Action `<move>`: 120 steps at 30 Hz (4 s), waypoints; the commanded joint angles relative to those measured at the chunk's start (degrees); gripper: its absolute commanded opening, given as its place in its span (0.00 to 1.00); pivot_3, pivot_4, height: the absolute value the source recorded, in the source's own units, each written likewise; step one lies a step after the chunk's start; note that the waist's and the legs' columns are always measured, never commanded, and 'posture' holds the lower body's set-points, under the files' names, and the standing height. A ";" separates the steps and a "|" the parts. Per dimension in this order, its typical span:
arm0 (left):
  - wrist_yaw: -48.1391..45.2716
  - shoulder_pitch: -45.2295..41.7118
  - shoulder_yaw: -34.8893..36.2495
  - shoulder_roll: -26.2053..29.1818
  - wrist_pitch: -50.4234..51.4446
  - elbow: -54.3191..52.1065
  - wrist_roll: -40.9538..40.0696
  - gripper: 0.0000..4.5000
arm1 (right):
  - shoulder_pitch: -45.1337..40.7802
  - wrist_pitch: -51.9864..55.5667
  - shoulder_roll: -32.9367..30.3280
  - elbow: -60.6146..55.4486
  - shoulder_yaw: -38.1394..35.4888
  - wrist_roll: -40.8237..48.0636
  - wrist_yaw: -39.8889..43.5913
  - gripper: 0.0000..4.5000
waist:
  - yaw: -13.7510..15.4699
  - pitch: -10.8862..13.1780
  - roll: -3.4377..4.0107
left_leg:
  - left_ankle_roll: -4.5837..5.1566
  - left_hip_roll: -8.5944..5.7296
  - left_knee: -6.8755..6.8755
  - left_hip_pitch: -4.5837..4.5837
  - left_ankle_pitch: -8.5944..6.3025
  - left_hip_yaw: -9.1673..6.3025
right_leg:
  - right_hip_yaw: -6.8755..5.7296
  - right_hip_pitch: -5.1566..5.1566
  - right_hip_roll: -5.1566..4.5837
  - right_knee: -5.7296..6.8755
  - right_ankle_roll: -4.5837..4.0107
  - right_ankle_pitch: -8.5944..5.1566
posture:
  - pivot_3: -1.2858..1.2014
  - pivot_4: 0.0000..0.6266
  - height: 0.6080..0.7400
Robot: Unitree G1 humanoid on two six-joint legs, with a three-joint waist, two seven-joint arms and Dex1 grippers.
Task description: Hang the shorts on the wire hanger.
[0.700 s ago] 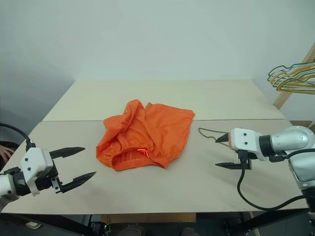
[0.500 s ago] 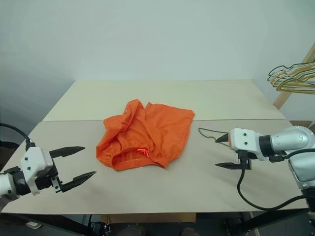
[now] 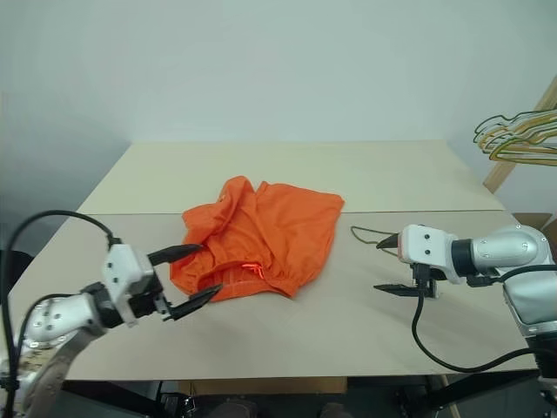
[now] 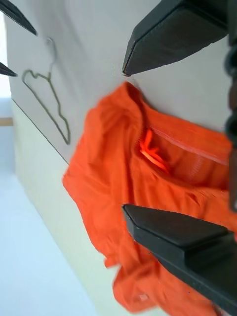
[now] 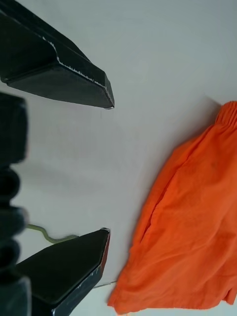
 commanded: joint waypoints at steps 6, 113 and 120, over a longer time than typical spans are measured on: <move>7.65 -8.83 -18.03 -6.37 3.05 3.76 12.06 1.00 | 8.69 3.97 1.83 -7.98 -5.85 -0.84 -9.68 1.00 | -0.10 -0.07 0.07 | 0.03 -0.04 0.07 0.04 0.00 0.02 | 0.03 0.12 -0.01 0.01 0.03 0.03 | 0.52 0.00 1.00; -9.09 11.77 15.27 7.27 -9.11 3.14 11.68 0.00 | -7.87 -18.01 19.41 10.54 19.34 -26.60 -18.04 0.00 | 1.41 -0.10 -0.03 | -0.17 -0.09 0.01 0.10 0.12 -0.03 | -0.02 0.05 0.06 0.09 -0.03 0.00 | 0.59 0.00 1.00; -7.74 -3.02 2.17 6.99 -16.99 15.93 19.78 0.00 | -10.51 -18.73 13.83 14.54 15.99 -30.13 -23.02 0.00 | 1.67 -0.11 -0.03 | -0.24 -0.21 0.03 0.10 0.17 -0.12 | -0.13 0.06 0.04 0.10 -0.04 0.00 | 0.57 0.00 1.00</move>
